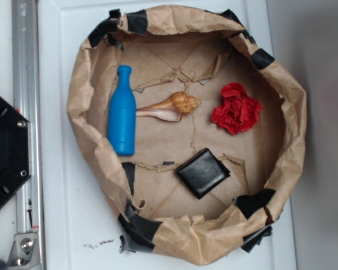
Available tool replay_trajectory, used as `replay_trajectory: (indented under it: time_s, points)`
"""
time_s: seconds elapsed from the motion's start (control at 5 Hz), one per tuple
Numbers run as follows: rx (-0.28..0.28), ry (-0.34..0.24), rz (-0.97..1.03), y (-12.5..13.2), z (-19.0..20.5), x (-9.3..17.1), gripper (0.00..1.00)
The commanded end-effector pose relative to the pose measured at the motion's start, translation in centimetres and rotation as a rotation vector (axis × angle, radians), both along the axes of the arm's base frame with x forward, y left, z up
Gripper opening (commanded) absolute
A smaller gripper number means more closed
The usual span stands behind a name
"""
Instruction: Grab the red paper.
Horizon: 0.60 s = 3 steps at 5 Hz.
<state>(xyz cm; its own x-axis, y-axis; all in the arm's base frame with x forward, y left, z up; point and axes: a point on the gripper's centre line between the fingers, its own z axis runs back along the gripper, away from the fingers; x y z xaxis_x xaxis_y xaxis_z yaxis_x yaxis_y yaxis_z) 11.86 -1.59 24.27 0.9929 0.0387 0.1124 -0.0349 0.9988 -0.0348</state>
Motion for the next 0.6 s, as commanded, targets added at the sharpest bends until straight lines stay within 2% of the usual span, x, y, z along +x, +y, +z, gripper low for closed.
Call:
replay_trajectory:
  time_s: [0.0, 0.2, 0.4]
  points:
    - [0.0, 0.0, 0.0, 0.0, 0.0, 0.0, 1.0]
    - [-0.059, 0.036, -0.13, 1.7, -2.8, 3.9, 1.0]
    - [-0.118, -0.1, -0.042, 1.7, -6.1, 8.1, 1.0]
